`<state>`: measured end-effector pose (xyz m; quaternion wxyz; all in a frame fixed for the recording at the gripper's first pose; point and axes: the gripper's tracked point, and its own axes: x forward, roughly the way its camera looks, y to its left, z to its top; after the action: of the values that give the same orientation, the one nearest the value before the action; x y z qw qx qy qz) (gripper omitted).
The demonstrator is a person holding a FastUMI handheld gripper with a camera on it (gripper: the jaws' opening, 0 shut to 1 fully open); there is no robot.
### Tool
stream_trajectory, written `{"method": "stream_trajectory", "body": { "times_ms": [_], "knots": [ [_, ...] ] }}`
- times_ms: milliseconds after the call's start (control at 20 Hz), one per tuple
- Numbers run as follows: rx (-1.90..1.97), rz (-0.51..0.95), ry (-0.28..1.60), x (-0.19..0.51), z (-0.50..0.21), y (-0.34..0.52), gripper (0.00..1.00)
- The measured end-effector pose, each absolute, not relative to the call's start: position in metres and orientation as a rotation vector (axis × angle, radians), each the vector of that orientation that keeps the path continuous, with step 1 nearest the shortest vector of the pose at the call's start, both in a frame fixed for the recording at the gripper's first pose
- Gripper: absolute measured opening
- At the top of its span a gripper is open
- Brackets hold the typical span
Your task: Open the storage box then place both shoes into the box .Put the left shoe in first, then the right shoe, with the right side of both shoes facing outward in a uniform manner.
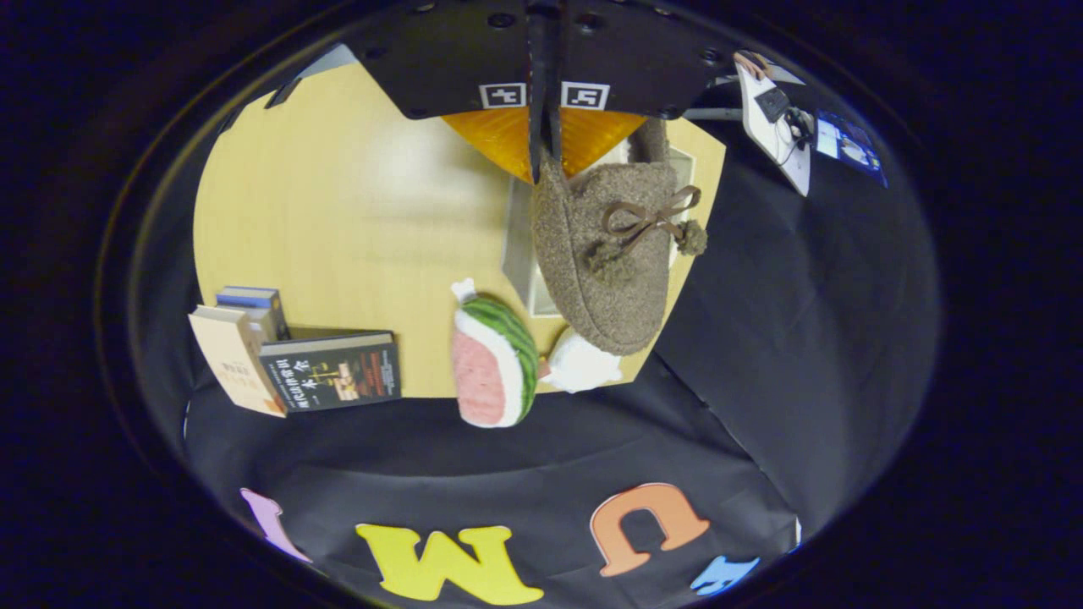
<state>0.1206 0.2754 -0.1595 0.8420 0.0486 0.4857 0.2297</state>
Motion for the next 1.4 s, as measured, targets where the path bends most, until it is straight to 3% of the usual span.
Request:
{"method": "stream_trajectory", "body": {
  "times_ms": [450,950,1250,1400],
  "knots": [
    [0.081,0.239,1.107,0.147,-0.254,0.320,0.01],
    [-0.065,0.054,1.191,0.161,-0.305,0.342,0.01],
    [-0.107,0.045,1.212,0.162,-0.317,0.345,0.02],
    [-0.080,0.067,1.213,0.161,-0.314,0.349,0.08]
  ]
}}
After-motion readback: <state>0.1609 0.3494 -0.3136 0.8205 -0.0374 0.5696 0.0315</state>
